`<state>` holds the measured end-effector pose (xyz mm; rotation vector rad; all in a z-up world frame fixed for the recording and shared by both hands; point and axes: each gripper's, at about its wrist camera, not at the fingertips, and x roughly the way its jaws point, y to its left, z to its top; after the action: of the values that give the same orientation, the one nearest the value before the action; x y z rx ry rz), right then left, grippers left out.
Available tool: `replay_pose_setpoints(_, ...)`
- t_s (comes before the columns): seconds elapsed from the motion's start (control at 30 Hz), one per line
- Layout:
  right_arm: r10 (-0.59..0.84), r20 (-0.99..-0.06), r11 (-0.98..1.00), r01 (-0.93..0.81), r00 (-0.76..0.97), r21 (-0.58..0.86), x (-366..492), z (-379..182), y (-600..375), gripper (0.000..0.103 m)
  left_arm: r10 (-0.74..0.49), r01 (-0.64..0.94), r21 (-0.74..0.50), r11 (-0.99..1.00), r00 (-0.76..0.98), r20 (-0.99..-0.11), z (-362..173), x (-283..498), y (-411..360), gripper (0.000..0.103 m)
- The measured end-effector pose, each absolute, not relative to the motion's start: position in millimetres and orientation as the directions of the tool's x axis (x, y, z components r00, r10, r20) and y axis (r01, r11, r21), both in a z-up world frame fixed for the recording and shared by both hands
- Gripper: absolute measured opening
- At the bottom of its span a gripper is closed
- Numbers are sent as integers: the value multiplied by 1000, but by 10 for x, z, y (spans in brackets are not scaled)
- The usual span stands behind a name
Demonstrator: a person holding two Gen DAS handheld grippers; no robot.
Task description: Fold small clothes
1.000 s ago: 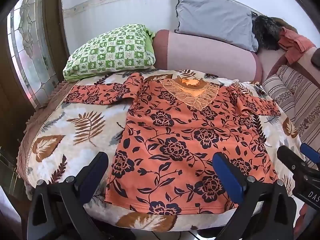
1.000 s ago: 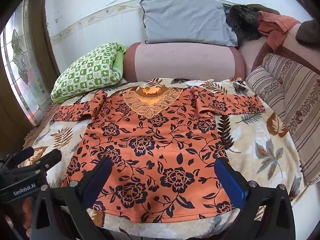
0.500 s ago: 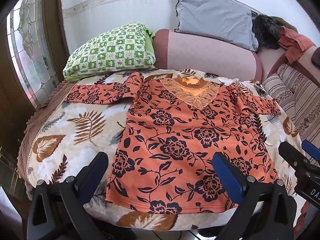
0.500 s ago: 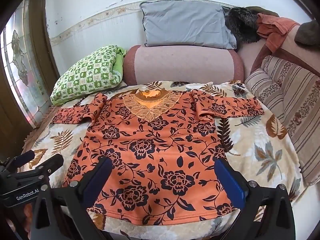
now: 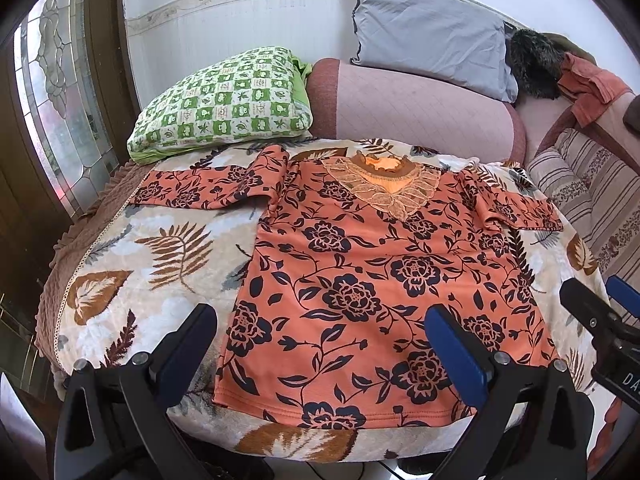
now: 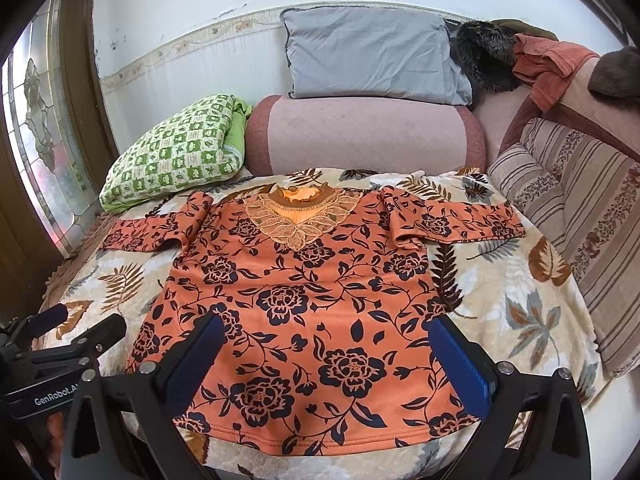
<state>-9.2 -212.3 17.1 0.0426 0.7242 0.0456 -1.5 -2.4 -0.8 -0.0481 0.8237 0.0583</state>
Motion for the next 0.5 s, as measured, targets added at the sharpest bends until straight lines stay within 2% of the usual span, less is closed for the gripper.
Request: replay_pose_setpoints(0.5,62,-671,998,-38,739,51,-55,142,-2098,103,36,-71,-16,997,680,-732,17,-4,23,103)
